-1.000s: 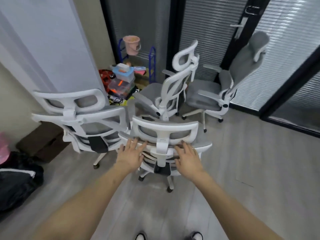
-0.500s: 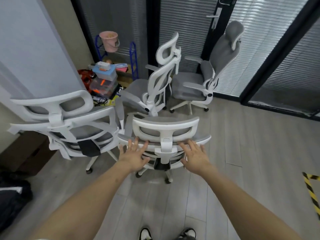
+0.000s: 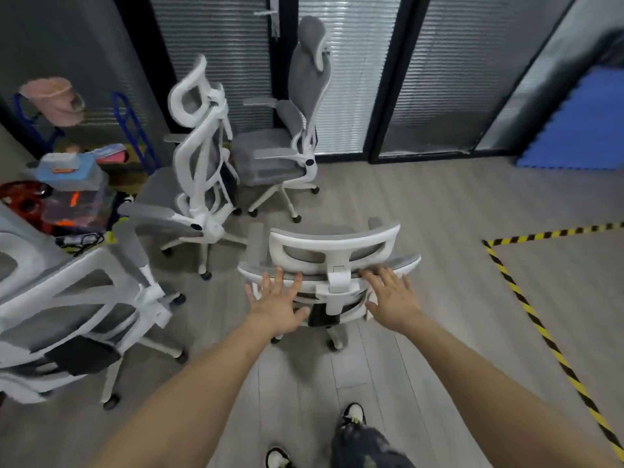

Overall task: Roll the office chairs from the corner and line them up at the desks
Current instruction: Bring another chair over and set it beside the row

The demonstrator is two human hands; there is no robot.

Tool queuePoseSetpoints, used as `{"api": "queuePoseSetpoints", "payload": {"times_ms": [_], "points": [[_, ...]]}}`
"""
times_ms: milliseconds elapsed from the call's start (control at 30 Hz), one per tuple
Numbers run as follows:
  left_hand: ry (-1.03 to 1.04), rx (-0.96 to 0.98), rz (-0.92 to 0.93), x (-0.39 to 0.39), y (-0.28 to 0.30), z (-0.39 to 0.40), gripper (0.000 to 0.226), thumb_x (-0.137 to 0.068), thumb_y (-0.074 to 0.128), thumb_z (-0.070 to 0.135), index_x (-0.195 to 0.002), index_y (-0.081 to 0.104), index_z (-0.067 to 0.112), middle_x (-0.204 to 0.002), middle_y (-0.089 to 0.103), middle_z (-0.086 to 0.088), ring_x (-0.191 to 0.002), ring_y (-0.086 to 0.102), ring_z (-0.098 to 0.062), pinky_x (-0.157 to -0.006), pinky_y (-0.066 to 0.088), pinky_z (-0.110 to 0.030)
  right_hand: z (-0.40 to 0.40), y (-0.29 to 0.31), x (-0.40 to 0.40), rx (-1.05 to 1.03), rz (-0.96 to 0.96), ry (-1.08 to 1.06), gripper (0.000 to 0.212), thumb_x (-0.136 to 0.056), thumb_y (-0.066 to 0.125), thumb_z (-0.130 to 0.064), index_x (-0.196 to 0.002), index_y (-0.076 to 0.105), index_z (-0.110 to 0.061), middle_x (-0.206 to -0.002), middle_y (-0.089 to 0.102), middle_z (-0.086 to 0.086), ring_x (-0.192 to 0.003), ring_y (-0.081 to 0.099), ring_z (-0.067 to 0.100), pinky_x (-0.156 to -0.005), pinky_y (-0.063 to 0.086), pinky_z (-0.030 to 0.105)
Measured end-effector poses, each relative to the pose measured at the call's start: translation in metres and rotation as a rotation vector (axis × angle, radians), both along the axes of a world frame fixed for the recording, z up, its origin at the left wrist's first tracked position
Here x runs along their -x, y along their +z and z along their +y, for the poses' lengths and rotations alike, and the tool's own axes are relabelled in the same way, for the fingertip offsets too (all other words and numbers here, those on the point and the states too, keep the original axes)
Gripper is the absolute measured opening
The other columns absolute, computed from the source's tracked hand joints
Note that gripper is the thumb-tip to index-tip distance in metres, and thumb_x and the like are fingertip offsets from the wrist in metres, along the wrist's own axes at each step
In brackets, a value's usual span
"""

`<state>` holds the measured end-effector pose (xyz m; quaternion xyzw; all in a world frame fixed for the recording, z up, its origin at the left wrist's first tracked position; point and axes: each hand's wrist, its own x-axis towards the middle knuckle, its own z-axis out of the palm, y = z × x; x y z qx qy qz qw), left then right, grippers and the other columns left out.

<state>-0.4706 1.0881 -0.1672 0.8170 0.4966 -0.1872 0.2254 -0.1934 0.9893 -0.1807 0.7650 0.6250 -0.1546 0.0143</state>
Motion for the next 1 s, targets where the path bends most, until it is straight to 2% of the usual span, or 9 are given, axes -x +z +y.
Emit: {"api": "queuePoseSetpoints", "payload": {"times_ms": [267,467,567,733,867,1000], "points": [[-0.368,-0.043,-0.007,-0.128,0.006,-0.039,0.078,-0.099,0.031,0.071,-0.162,-0.009,0.048,-0.172,-0.020,0.002,-0.159,-0.015,-0.030,-0.117,-0.001,-0.076,-0.124,0.002,-0.080,0.036,-0.011,-0.389,0.069,-0.097,0.056,-0.043,-0.158,0.024,-0.036,-0.162,0.022,0.001,-0.155,0.013,0.024,-0.124,0.012,0.061],[-0.632,-0.031,0.034,-0.241,0.011,-0.099,0.077,-0.099,0.032,0.072,-0.161,-0.007,0.050,-0.172,-0.019,0.002,-0.159,-0.016,-0.026,-0.116,-0.001,-0.078,-0.253,0.012,-0.130,0.002,0.001,-0.602,0.075,-0.096,0.056,-0.049,-0.161,0.019,-0.042,-0.163,0.017,-0.007,-0.153,0.019,0.021,-0.118,0.025,0.058],[-0.761,-0.037,0.054,-0.294,0.013,-0.138,0.078,-0.098,0.031,0.074,-0.161,-0.008,0.050,-0.173,-0.017,0.003,-0.159,-0.014,-0.025,-0.118,0.004,-0.076,-0.316,0.013,-0.153,0.030,0.012,-0.697,0.077,-0.097,0.054,-0.050,-0.162,0.013,-0.043,-0.166,0.013,-0.007,-0.155,0.013,0.018,-0.121,0.019,0.059],[-0.938,-0.072,0.063,-0.381,0.014,-0.223,0.079,-0.097,0.028,0.076,-0.160,-0.011,0.051,-0.172,-0.021,0.003,-0.159,-0.014,-0.025,-0.119,-0.001,-0.074,-0.420,0.006,-0.191,0.020,0.029,-0.854,0.080,-0.100,0.049,-0.054,-0.163,0.001,-0.045,-0.171,-0.001,-0.004,-0.158,-0.007,0.017,-0.124,0.010,0.058],[-1.060,-0.068,0.042,-0.450,0.005,-0.296,0.081,-0.096,0.029,0.078,-0.158,-0.016,0.053,-0.170,-0.027,0.004,-0.158,-0.019,-0.024,-0.120,0.005,-0.073,-0.508,-0.003,-0.221,0.008,0.035,-0.988,0.082,-0.101,0.045,-0.054,-0.160,-0.011,-0.048,-0.172,-0.012,-0.007,-0.157,-0.020,0.013,-0.125,-0.003,0.060],[-1.188,-0.075,0.030,-0.517,0.006,-0.376,0.080,-0.097,0.031,0.076,-0.159,-0.014,0.052,-0.171,-0.025,0.006,-0.159,-0.017,-0.024,-0.119,0.014,-0.071,-0.592,-0.007,-0.250,0.013,0.017,-1.093,0.086,-0.099,0.047,-0.053,-0.159,-0.015,-0.048,-0.172,-0.011,-0.008,-0.155,-0.023,0.011,-0.123,0.000,0.065]]}}
